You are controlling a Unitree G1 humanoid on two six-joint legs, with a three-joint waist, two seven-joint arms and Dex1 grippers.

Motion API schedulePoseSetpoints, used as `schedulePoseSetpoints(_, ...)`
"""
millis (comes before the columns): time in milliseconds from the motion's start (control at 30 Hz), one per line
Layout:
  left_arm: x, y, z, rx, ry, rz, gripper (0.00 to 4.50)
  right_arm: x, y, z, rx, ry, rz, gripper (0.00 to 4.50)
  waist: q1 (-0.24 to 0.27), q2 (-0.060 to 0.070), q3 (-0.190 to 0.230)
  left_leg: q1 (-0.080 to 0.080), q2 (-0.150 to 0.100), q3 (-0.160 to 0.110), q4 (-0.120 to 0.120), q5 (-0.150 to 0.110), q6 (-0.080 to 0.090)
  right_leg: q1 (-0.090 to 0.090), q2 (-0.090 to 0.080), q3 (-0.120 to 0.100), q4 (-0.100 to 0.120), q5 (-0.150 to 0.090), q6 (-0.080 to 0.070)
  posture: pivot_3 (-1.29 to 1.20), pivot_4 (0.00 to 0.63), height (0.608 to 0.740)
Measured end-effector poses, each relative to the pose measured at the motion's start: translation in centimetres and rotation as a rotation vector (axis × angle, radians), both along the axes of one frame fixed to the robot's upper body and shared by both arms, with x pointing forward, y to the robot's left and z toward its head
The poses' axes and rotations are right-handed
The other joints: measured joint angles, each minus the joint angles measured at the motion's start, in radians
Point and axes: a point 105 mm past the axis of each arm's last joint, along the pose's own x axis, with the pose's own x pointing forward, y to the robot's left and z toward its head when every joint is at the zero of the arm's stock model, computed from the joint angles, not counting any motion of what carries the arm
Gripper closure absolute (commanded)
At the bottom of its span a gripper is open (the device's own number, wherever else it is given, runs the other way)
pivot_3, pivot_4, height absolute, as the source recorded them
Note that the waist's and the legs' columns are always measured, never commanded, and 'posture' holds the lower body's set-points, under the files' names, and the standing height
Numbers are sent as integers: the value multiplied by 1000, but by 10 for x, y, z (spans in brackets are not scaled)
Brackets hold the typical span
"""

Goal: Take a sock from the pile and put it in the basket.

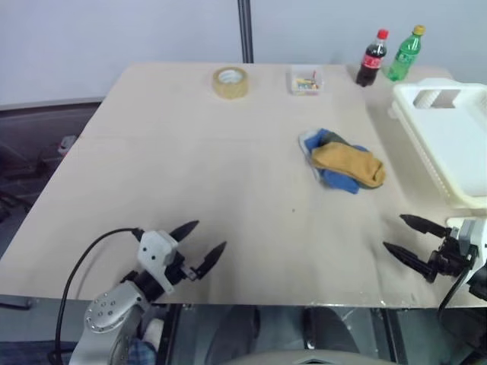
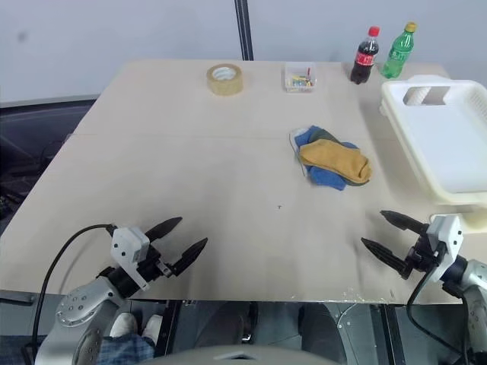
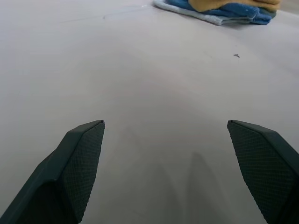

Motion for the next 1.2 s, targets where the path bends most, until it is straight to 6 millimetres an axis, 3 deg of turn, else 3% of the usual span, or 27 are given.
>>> schedulePoseSetpoints(367, 3, 1, 8, -14, -47, -30, 0, 18, 12, 5, -26, -37, 16, 93, -3, 0, 0, 1, 0, 0, 1, 0, 0, 1, 0, 0, 1, 0, 0, 0, 150, 738)
schedulePoseSetpoints(567, -6, -9, 22, -91, -71, -178, 0, 84, 59, 31, -174, -165, -39, 93, -24, 1, 1, 2, 0, 0, 2, 0, -1, 0, 1, 0, 4, 0, 0, 0, 150, 738)
schedulePoseSetpoints(667, -8, -10, 30, -101, -88, -218, 0, 107, 80, 37, -235, -191, -34, 93, -25, 1, 1, 1, -1, 0, 2, 0, -1, 0, 4, 0, 4, 0, 0, 0, 150, 738)
schedulePoseSetpoints(733, -8, -14, 37, -90, -112, -259, 0, 131, 105, 41, -261, -192, -34, 93, -29, 1, 1, 0, -2, 0, 2, 1, -1, -2, 4, 0, 5, 0, 0, 0, 150, 738)
schedulePoseSetpoints(967, -11, -17, 40, -77, -122, -271, 0, 165, 139, 36, -332, -186, -77, 93, -26, 1, 1, -2, -4, 0, 1, 3, -4, -5, 3, 0, 6, 0, 0, 0, 150, 738)
schedulePoseSetpoints(1100, -13, -17, 41, -77, -121, -267, 0, 172, 139, 32, -375, -175, -106, 1046, -28, 1, 1, -2, -4, 0, 1, 1, -1, -5, 2, 0, 9, 0, 0, 0, 150, 738)
schedulePoseSetpoints(1200, -16, -16, 38, -82, -107, -260, 0, 175, 135, 31, -385, -176, -125, 2441, -29, 1, 1, -1, -4, 0, 1, 1, -1, -7, 2, 1, 13, 0, 0, 0, 150, 738)
